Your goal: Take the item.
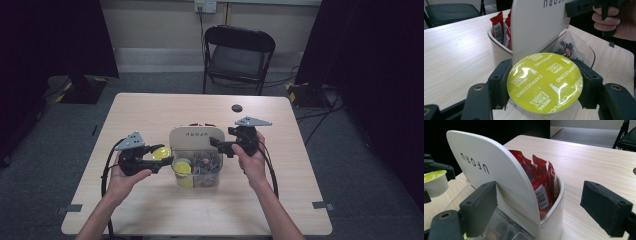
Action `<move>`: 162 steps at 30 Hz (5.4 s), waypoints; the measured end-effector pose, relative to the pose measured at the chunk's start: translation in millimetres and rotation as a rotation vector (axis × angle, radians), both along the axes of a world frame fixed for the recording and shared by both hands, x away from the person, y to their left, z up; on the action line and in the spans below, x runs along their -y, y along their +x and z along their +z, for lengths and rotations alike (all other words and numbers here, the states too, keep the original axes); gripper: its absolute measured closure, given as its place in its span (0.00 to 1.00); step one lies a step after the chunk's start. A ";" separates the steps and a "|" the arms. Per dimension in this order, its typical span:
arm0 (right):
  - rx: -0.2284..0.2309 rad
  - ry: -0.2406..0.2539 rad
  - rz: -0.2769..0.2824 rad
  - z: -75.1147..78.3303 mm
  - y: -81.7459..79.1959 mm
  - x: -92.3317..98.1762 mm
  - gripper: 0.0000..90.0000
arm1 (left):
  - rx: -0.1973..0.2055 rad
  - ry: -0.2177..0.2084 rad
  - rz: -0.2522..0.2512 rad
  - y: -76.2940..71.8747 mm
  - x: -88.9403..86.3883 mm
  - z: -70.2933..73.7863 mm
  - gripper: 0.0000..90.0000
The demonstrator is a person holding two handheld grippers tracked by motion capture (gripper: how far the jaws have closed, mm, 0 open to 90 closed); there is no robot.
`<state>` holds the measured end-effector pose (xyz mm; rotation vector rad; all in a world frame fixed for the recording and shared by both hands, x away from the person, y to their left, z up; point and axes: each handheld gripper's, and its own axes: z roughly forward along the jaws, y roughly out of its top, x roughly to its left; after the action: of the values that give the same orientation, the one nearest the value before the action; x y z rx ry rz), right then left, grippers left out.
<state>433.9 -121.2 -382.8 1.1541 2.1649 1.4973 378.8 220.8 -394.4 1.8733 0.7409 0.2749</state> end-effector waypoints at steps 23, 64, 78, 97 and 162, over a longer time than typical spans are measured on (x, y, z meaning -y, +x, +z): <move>0.002 -0.002 -0.001 0.1 -0.2 -0.1 0.15 | -0.035 0.037 0.112 16.8 -44.2 -6.3 0.42; -0.001 -0.003 0.003 -1.5 0.3 -0.7 0.14 | -0.178 0.144 0.247 58.5 -71.8 -77.5 0.42; -0.004 -0.005 0.004 -2.8 0.2 -1.2 0.14 | -0.225 0.159 0.266 63.8 -75.5 -96.0 0.42; -0.004 -0.009 0.005 -3.2 0.0 -2.1 0.14 | -0.243 0.131 0.245 64.0 -72.5 -98.1 0.32; 0.034 0.052 0.081 12.8 -18.2 -6.1 0.46 | -0.108 0.307 0.193 -10.1 -53.7 -107.5 0.20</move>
<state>415.7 -115.1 -370.1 1.0603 2.1866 1.6035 368.7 274.6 -501.9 2.1199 1.0013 0.4323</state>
